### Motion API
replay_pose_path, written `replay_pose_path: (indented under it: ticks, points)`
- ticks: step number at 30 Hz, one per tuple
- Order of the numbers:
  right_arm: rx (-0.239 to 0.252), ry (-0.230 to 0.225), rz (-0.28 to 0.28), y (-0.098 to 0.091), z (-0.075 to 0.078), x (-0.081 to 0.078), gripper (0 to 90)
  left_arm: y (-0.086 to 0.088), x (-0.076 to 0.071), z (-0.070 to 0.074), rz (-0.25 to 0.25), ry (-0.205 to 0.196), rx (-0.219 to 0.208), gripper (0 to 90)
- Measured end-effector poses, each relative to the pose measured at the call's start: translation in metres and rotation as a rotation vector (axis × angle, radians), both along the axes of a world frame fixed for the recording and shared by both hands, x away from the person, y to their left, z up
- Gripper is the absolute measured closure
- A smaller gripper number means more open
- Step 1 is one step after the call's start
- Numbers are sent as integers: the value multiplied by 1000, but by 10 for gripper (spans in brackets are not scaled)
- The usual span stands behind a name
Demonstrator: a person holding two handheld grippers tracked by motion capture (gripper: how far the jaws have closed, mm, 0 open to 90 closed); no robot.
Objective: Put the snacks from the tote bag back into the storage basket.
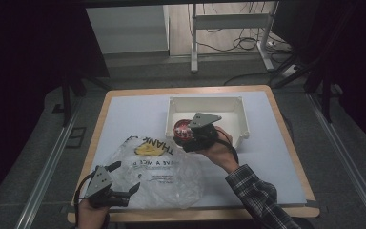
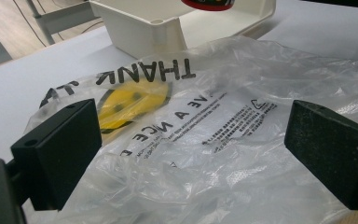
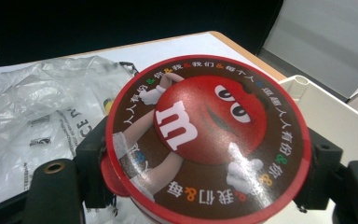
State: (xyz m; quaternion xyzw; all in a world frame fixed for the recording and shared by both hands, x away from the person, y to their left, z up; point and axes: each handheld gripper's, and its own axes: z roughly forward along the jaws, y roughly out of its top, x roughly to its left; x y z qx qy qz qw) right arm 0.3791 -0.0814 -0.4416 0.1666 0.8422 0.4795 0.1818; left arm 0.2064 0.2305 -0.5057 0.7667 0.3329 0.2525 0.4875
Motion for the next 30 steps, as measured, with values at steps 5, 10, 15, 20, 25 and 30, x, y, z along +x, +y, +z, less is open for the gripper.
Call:
replay_pose_path:
  ticks: [5,10,15,20,25,30]
  points:
    - [8,-2,3,4,-1,5,257,-1,0,0,-2,2,3,37]
    - [23,2,-7,4,-3,9,257,0,0,0,-3,2,8,37]
    - [39,4,-20,3,-5,15,257,-1,0,-1,-4,3,8,37]
    - [45,4,-35,2,-7,21,257,-1,0,-1,-5,4,7,37]
    - [40,6,-51,2,-9,28,257,-1,0,-1,-5,4,7,37]
    - [38,12,-54,2,-13,35,257,-1,0,-1,-6,5,7,37]
